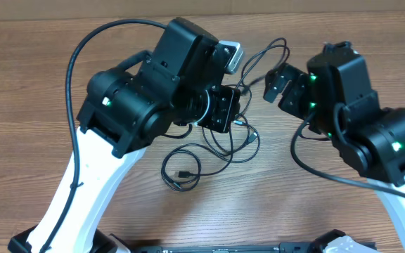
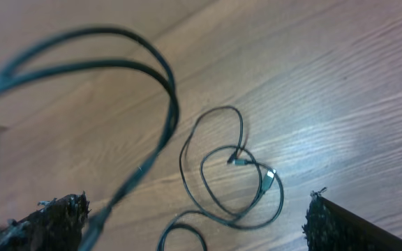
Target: Untangle cables
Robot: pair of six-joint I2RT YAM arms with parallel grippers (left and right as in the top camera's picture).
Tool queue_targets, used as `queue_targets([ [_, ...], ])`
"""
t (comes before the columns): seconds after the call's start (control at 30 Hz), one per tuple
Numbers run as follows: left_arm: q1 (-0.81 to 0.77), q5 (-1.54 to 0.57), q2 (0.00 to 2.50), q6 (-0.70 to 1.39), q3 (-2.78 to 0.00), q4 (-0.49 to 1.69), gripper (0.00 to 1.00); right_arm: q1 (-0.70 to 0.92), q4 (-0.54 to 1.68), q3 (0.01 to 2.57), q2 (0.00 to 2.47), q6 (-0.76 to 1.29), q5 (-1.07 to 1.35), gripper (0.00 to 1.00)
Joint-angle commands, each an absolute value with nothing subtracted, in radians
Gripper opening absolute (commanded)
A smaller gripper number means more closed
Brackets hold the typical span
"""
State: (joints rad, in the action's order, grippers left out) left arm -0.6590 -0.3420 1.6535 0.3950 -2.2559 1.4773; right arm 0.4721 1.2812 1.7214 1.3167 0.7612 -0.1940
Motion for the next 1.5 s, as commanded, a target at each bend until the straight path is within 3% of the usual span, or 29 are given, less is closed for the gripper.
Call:
queue_targets([
  [0.0, -0.635, -0.371, 1.586, 0.449, -2.296, 1.468, 0.04, 0.469, 1.292, 1.735, 1.33, 0.749, -0.159, 1.0],
  [0.43, -0.619, -0.492, 1.55, 0.469, -2.296, 1.489, 0.04, 0.469, 1.277, 1.734, 1.353, 0.75, -0.337, 0.96],
  [0.63, -0.619, -0.46, 1.55, 0.473, -2.296, 1.496, 0.04, 0.468, 1.261, 1.735, 1.348, 0.749, -0.282, 0.95],
  [0.77, -0.619, -0.381, 1.55, 0.509, -2.296, 1.517, 0.04, 0.468, 1.234, 1.735, 1.323, 0.653, -0.182, 0.95],
  [1.17, -0.62, -0.487, 1.55, 0.51, -2.296, 1.515, 0.04, 0.468, 1.108, 1.735, 1.278, 0.416, -0.083, 1.0],
  [1.47, -0.622, -0.514, 1.55, 0.51, -2.296, 1.538, 0.04, 0.468, 1.078, 1.735, 1.329, 0.391, -0.227, 1.0],
])
